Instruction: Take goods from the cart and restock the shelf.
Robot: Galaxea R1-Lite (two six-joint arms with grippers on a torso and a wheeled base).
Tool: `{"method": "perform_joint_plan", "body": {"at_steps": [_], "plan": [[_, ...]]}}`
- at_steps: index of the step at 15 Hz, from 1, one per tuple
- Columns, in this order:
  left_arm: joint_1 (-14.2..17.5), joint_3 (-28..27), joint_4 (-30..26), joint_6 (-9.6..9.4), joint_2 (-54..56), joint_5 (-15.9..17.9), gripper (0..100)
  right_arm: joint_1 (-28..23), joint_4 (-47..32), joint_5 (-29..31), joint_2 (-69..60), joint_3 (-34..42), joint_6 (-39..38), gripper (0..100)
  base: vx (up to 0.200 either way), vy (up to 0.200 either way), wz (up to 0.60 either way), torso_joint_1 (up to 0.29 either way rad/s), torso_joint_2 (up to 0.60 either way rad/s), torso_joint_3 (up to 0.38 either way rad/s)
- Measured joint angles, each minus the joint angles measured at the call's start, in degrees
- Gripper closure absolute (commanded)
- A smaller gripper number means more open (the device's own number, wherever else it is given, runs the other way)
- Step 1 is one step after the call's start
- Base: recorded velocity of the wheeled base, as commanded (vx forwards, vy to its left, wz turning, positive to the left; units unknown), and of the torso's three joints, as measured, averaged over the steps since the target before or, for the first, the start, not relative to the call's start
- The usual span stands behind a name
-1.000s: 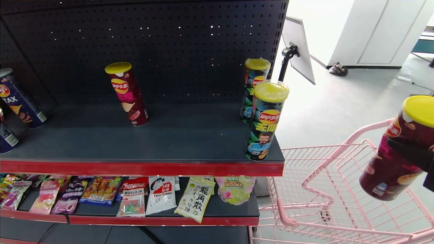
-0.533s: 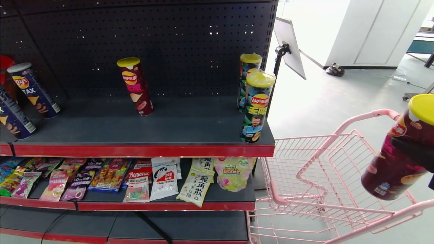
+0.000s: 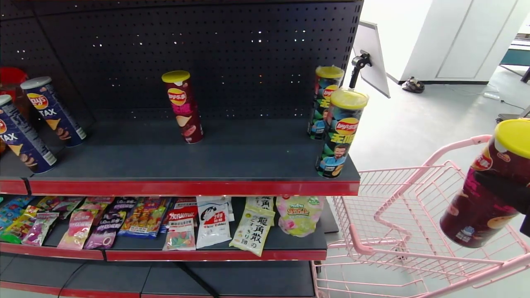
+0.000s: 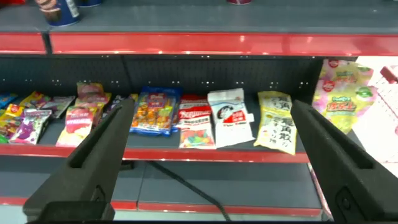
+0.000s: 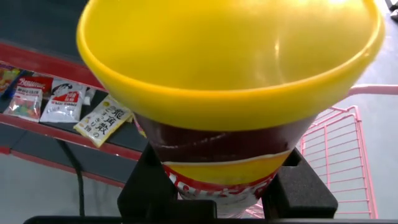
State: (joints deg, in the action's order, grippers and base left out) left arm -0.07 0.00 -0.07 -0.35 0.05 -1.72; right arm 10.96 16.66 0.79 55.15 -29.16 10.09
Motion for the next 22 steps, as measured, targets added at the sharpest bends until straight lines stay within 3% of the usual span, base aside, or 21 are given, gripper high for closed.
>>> {"method": "perform_joint_plan", "body": {"at_steps": [14,22], "plan": [[-0.02,0.0,0.0,0.0,0.0,0.02,0,0.09,-0.06,-1.23,-1.46,0.96,0.35,100,0.0,0.2,0.0,0.0,0.0,0.003],[0.0,0.0,0.0,0.02,0.0,0.0,0,0.34,-0.09,-1.8,-1.79,1.0,0.35,100,0.0,0.0,0.0,0.0,0.0,0.0]]}}
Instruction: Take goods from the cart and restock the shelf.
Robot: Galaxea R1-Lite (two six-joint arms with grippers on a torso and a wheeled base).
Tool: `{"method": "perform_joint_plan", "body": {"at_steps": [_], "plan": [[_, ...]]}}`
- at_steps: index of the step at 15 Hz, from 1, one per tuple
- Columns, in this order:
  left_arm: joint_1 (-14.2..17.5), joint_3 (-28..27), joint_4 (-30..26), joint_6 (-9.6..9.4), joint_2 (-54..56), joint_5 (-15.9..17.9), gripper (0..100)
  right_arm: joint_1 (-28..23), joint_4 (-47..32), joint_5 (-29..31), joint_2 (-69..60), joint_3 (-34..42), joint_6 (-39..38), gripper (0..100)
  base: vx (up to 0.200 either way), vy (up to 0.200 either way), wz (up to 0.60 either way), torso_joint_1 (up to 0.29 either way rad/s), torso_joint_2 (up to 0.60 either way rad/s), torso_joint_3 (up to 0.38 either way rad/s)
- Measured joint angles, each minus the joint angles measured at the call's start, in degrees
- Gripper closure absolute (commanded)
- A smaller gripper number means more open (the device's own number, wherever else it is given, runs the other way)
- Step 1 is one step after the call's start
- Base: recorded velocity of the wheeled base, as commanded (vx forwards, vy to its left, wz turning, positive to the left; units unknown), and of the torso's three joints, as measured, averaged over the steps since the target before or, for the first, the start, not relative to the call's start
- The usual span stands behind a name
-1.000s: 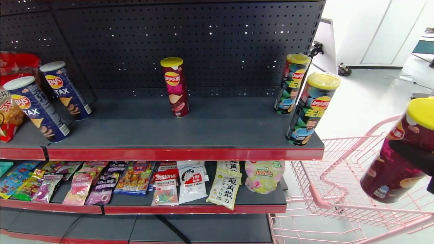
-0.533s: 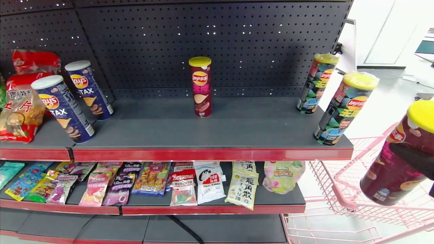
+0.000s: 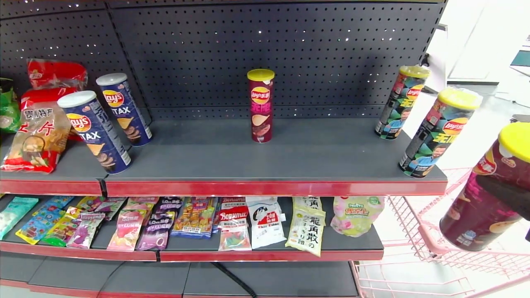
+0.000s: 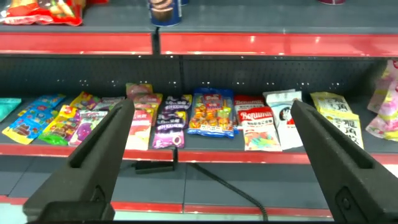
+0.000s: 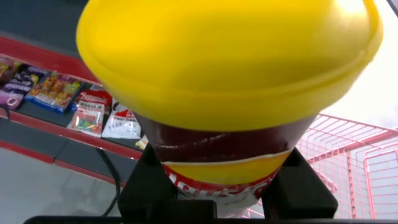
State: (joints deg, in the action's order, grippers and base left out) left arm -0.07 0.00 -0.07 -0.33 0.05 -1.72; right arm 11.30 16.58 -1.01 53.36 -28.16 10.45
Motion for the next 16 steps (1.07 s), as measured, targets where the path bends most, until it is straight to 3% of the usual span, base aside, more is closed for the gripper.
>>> {"method": "perform_joint_plan", "body": {"at_steps": [3,13,16], "plan": [[-0.02,0.0,-0.02,0.0,0.0,0.05,0,3.0,0.02,-3.91,-0.85,-0.65,-0.09,100,0.133,0.0,0.0,0.0,0.0,0.0],[-0.02,0.0,-0.02,-0.02,0.0,0.0,0,6.53,0.04,-5.72,-1.02,-0.59,0.0,100,0.2,0.0,0.0,0.003,0.0,0.0],[-0.02,0.0,-0.02,-0.02,0.0,0.0,0,9.59,0.0,-5.8,-1.22,-0.48,-0.09,100,0.0,0.0,0.0,0.0,0.0,0.0]]}}
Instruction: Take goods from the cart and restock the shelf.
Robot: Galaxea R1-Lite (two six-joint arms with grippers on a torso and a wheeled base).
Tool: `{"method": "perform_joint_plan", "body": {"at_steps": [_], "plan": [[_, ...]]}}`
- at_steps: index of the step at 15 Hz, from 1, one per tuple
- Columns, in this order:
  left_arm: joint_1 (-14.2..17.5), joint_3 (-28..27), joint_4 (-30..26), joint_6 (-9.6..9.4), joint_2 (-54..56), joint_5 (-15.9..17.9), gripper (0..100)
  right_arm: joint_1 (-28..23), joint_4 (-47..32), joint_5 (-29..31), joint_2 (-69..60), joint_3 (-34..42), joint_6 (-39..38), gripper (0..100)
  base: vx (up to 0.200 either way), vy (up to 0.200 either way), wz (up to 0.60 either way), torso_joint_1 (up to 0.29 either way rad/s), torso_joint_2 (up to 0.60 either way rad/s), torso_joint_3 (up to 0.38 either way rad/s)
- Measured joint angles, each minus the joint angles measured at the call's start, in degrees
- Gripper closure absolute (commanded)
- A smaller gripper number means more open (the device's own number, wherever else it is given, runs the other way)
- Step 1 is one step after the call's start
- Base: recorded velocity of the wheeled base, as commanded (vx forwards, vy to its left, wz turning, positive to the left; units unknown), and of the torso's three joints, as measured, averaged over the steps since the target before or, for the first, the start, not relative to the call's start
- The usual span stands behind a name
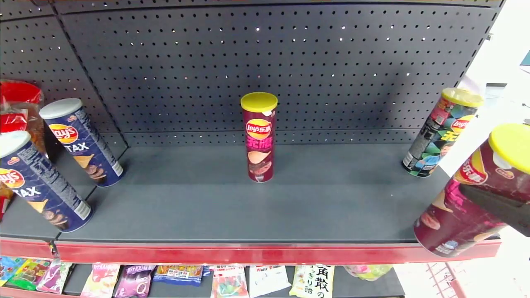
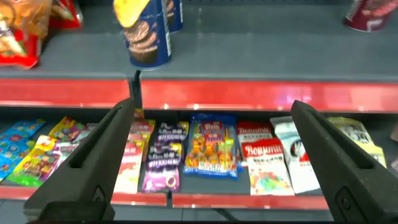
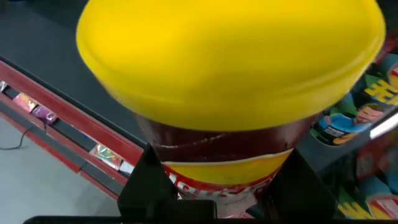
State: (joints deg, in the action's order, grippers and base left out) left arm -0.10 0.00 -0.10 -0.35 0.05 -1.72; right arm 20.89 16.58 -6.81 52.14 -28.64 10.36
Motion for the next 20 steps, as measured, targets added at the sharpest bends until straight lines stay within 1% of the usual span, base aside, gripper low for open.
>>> {"method": "perform_joint_plan", "body": {"at_steps": [3,8,9,10,11,12,13,14,15,16,17,18,20], "plan": [[0.0,0.0,0.02,0.06,0.0,0.02,0,1.49,0.04,0.17,-0.16,-0.2,0.2,100,0.0,0.0,0.0,0.0,0.0,0.0],[-0.06,0.0,0.02,-0.2,-0.4,0.17,0,1.76,0.06,-0.07,-0.51,-0.49,1.12,100,0.0,0.0,0.0,0.0,0.0,0.0],[-0.17,0.0,0.05,-1.04,-1.06,0.28,0,2.06,-0.07,-0.16,-0.88,0.15,1.1,100,0.0,0.0,0.0,0.0,0.0,0.0],[-0.26,-0.05,0.07,-2.32,-1.78,0.71,0,2.26,-0.02,-0.16,-1.18,0.46,1.05,100,0.0,0.0,0.0,0.0,0.0,0.0],[-0.56,-0.05,0.1,-2.86,-2.5,1.94,0,2.36,0.0,-0.24,-1.37,0.52,1.07,100,0.0,0.0,0.0,0.0,0.0,0.0],[-1.08,-0.29,0.15,-2.88,-2.94,3.0,0,2.45,0.02,-0.71,-1.27,0.5,1.05,100,0.0,0.0,0.0,0.0,0.0,0.0],[-1.58,-1.73,0.23,-2.71,-3.63,3.68,0,2.5,0.02,-1.26,-1.07,0.39,1.05,100,0.0,0.0,0.0,0.0,0.0,0.0],[-2.11,-4.51,0.23,-1.61,-5.3,4.25,0,2.52,0.0,-1.89,-0.88,0.37,0.99,100,0.0,0.0,0.0,0.0,0.0,0.0],[-2.6,-8.27,0.32,-0.02,-8.07,4.83,0,2.56,0.06,-2.32,-0.77,0.5,0.99,100,0.0,0.0,0.0,0.0,0.0,0.0],[-3.07,-12.98,0.43,1.0,-12.18,5.92,0,2.56,0.0,-3.15,-0.71,1.11,0.99,100,0.0,0.0,0.0,0.0,0.0,0.0],[-3.86,-18.13,0.56,1.39,-17.35,8.67,0,2.56,0.11,-3.41,-0.71,1.44,0.91,100,0.0,0.0,0.0,0.0,0.0,0.0],[-4.75,-22.27,0.74,0.57,-22.13,12.42,0,2.54,0.02,-3.5,-0.71,1.63,0.88,100,0.0,0.0,0.0,0.0,0.0,0.0],[-6.51,-27.81,1.0,-1.67,-31.61,20.89,0,2.54,0.02,-4.43,-0.55,1.46,0.85,100,0.0,0.0,0.0,0.0,0.0,0.0]]}}
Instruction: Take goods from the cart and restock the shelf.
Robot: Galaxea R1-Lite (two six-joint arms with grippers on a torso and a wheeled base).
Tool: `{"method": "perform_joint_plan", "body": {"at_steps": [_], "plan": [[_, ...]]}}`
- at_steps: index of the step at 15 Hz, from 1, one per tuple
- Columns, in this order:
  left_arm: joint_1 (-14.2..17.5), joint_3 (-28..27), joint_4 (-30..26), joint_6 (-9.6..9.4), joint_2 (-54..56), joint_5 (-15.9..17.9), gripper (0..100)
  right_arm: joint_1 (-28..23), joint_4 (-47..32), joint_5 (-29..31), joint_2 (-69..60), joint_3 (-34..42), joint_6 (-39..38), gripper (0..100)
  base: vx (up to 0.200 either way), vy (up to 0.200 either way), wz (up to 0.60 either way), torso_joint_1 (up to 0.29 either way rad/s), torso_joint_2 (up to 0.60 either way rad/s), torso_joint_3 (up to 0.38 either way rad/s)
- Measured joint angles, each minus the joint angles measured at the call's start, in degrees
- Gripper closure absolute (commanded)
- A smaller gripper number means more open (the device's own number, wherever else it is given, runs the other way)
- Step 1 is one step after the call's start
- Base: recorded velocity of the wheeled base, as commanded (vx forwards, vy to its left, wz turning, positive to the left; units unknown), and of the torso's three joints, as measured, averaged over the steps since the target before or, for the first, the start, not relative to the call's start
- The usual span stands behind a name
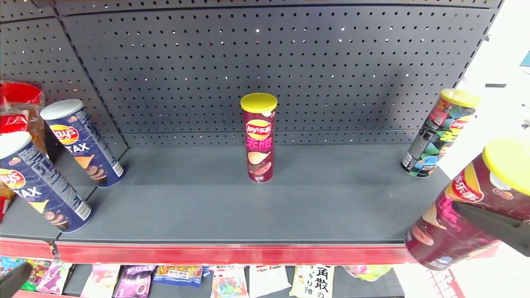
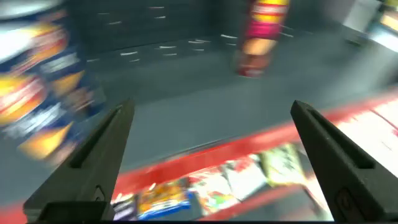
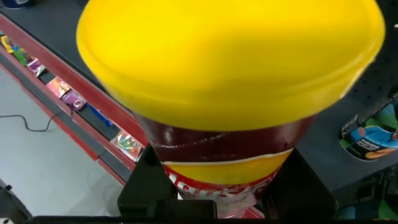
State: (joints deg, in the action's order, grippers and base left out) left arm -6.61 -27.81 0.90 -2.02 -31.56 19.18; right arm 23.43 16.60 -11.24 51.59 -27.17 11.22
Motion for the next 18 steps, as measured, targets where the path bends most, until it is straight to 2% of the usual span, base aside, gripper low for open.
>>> {"method": "perform_joint_plan", "body": {"at_steps": [2,6,8,10,13,16,18], "plan": [[-1.38,-3.69,1.8,-1.12,-9.12,4.39,0,-0.15,0.04,-0.2,0.48,-0.44,-0.02,100,0.0,0.0,0.0,0.0,0.0,0.0],[-6.58,-8.7,11.02,-2.16,-27.67,8.02,0,-0.15,-0.02,-0.17,0.83,-0.59,-0.02,100,0.0,0.0,0.0,0.0,0.0,0.0],[-8.17,-10.14,15.79,-3.99,-35.67,10.3,0,-0.2,-0.02,-0.15,0.87,-0.83,-0.02,100,0.0,0.0,0.0,0.0,0.0,0.0],[-8.94,-11.39,20.85,-5.58,-42.86,13.56,0,-0.2,0.0,-0.11,0.5,-0.85,-0.05,100,0.0,0.0,0.0,0.0,0.0,0.0],[-9.29,-13.9,26.38,-6.1,-50.96,16.79,0,-0.15,-0.4,0.09,-0.61,-0.2,0.0,100,0.0,0.0,0.0,0.0,0.0,0.0],[-9.37,-16.73,28.9,-6.53,-56.26,17.53,0,-0.22,-0.44,0.29,-1.54,-0.2,0.0,100,0.0,0.0,0.0,0.0,0.0,0.0],[-9.44,-20.83,30.51,-7.74,-60.58,17.74,0,-0.26,-0.44,0.29,-2.04,-0.22,0.02,100,0.0,0.0,0.0,0.0,0.0,0.0]]}}
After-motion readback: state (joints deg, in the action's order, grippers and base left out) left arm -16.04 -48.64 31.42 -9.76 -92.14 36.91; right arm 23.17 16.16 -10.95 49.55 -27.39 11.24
